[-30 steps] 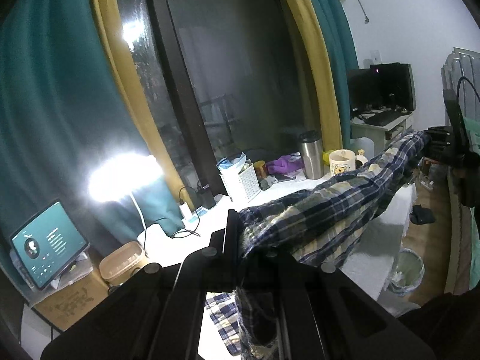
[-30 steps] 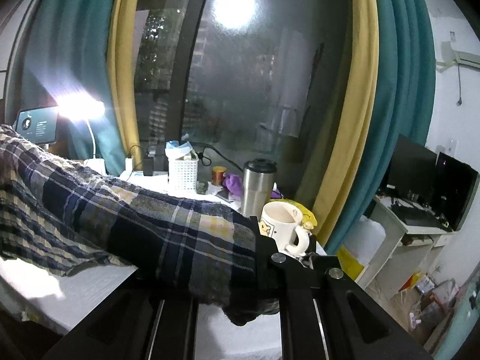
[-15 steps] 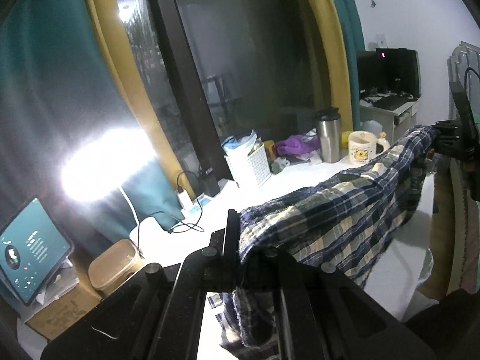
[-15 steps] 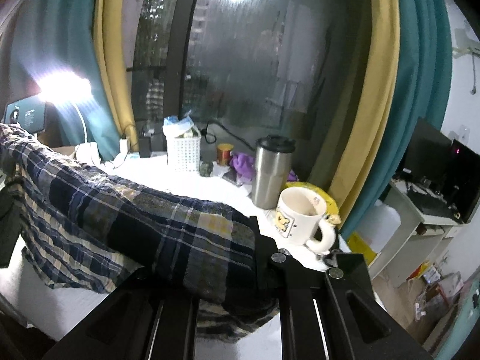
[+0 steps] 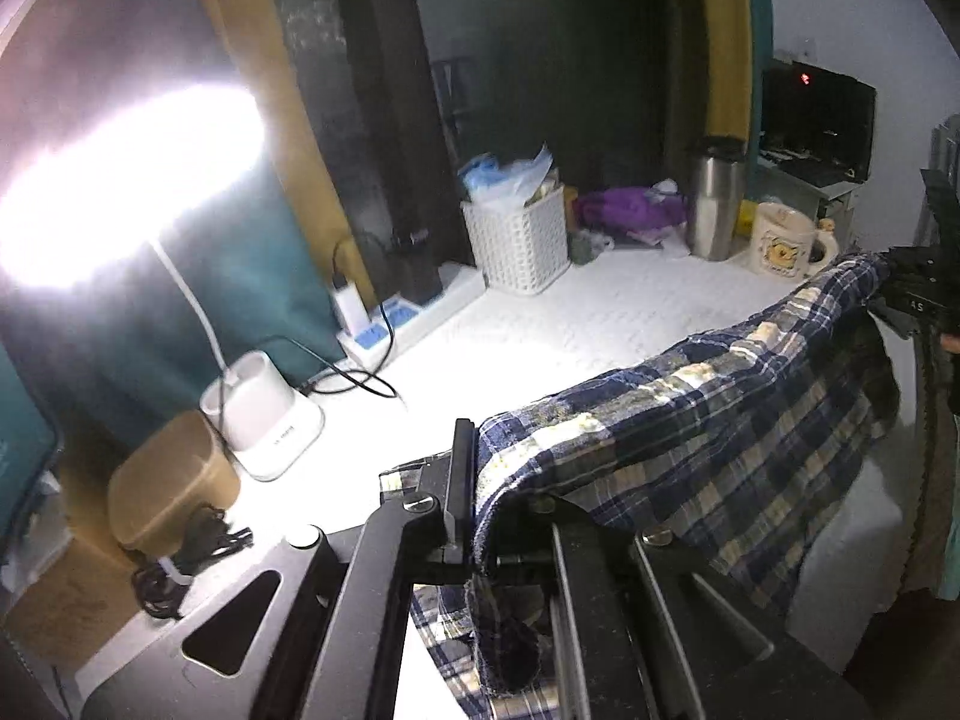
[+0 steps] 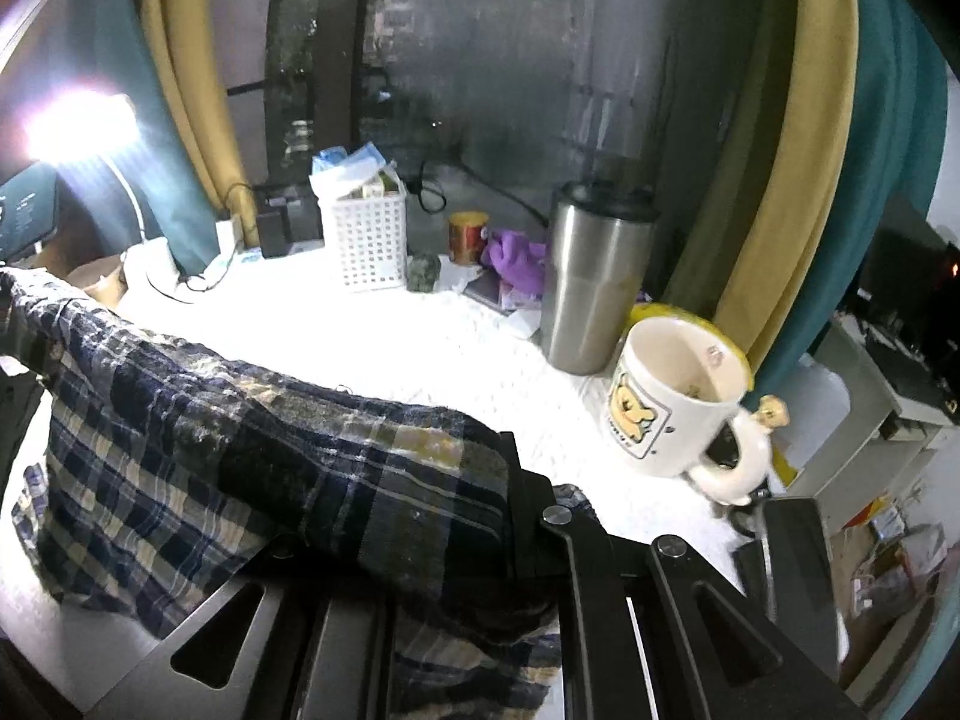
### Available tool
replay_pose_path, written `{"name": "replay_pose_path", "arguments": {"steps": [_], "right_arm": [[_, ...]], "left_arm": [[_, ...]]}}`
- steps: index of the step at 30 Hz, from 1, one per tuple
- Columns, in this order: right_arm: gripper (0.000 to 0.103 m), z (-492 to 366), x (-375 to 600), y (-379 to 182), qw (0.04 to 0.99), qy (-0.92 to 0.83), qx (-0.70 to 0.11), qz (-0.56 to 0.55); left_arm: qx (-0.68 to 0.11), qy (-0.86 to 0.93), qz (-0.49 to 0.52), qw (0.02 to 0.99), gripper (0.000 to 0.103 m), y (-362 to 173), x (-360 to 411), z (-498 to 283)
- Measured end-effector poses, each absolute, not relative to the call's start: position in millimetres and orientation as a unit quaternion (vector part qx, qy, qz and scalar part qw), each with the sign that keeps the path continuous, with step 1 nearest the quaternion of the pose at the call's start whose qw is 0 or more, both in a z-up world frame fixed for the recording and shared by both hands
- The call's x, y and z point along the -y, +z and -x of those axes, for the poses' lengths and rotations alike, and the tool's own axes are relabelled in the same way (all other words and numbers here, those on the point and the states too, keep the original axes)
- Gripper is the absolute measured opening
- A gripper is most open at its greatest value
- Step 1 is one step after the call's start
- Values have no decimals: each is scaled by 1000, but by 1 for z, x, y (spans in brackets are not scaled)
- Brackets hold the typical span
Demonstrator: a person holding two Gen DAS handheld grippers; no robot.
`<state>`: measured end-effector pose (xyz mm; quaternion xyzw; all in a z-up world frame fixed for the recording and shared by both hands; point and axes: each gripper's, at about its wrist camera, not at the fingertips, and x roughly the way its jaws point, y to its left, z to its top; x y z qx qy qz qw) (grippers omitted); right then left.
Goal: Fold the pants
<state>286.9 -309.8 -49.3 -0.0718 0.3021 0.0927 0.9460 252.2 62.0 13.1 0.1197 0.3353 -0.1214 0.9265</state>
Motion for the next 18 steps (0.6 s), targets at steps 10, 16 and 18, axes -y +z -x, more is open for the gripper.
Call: {"name": "replay_pose_path", "arguments": {"steps": [10,16,18], "right_arm": [[10,-341,302,-91,928,78,-358,75],[12,-359,298,-104,919,65,-381,75],[13,-360,297,-103,920,62,-380,78]], "left_arm": [[-397,-92,-60,911,24,-29,-87,-307],[-410,-37,-6,911,32,-43,-130,-306],[-411,-40,9,911,33,-46,-138,-298]]}}
